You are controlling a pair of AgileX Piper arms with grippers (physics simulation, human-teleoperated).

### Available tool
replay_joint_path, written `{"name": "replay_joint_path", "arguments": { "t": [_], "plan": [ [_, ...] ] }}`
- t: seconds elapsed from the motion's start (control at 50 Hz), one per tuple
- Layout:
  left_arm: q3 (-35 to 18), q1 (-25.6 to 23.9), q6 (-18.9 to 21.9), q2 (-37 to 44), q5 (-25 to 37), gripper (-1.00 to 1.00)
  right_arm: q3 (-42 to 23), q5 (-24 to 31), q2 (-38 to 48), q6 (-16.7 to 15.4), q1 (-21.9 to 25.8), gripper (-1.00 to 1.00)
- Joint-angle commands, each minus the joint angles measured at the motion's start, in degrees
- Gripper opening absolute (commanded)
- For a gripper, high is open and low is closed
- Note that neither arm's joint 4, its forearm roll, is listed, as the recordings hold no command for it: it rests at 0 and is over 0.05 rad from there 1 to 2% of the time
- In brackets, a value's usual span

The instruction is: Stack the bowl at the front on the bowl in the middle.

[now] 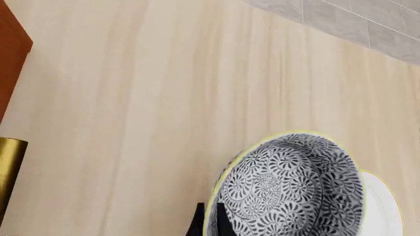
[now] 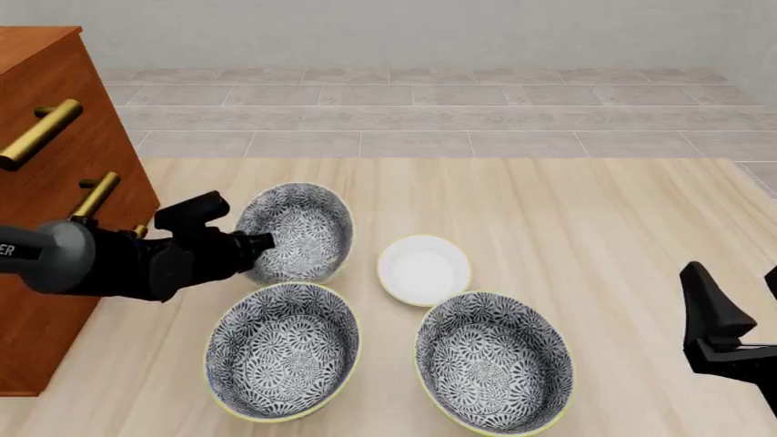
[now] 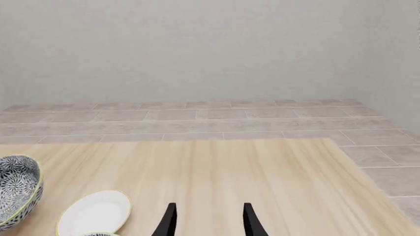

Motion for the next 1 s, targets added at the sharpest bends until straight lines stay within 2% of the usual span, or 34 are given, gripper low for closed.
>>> {"name": "replay_joint_path", "arguments": {
  "t": [0.02,0.48,1.0],
  "plan": [
    [0.5,0.0,0.7,0.1,0.0,-1.0,0.0,0.0,-0.1,0.0,-0.1,1.0],
    [1.1,-0.5,0.0,-0.7,-0.7,-1.0,0.0,0.1,-0.2,0.2,0.2,1.0],
    [-2.7,2.7,-1.5,-2.0,-3.2,-1.0,0.0,0.1,-0.3,0.3,0.1,1.0]
  ]
}}
